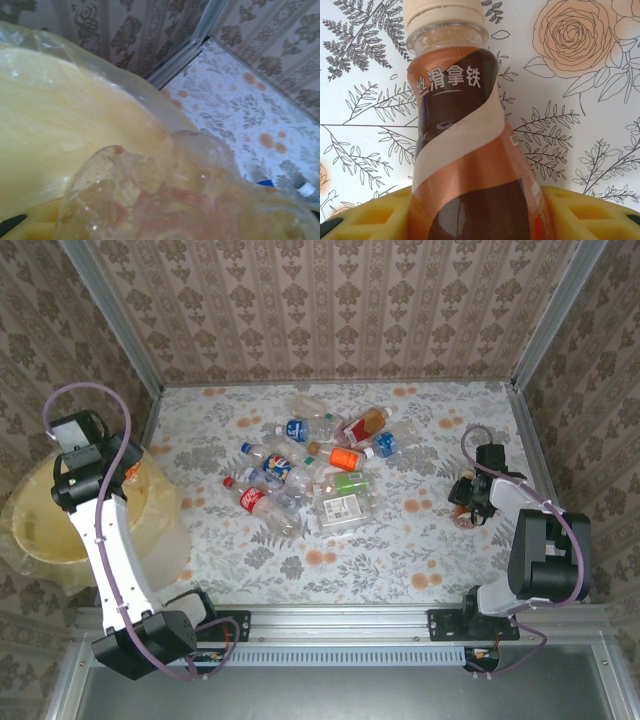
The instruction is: Put the plastic bottles in the bin
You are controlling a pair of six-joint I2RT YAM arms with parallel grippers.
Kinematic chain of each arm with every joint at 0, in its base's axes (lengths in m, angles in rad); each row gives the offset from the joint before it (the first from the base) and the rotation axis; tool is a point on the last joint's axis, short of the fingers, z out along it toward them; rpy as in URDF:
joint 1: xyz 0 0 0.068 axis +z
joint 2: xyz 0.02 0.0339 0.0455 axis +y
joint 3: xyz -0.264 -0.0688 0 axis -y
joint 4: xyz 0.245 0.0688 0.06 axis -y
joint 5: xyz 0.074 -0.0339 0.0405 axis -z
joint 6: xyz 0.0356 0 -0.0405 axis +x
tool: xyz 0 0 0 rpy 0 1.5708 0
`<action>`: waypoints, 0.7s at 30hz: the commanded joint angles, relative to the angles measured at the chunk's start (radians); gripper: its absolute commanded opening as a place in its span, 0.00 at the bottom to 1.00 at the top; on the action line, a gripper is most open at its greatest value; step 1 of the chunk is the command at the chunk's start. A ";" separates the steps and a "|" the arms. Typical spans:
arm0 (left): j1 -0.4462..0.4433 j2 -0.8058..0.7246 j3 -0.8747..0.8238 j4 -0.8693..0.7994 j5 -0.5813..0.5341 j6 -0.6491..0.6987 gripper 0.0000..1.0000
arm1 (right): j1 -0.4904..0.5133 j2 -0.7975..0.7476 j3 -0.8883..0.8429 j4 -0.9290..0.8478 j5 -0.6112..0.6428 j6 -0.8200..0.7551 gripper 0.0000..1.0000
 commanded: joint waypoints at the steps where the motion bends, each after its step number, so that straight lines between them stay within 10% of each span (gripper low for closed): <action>1: -0.008 0.008 -0.009 0.081 0.094 -0.068 0.45 | 0.006 -0.019 0.002 -0.005 0.001 -0.022 0.52; 21: -0.032 0.022 0.018 0.013 0.128 -0.108 0.80 | 0.061 -0.079 -0.011 0.024 -0.001 -0.041 0.45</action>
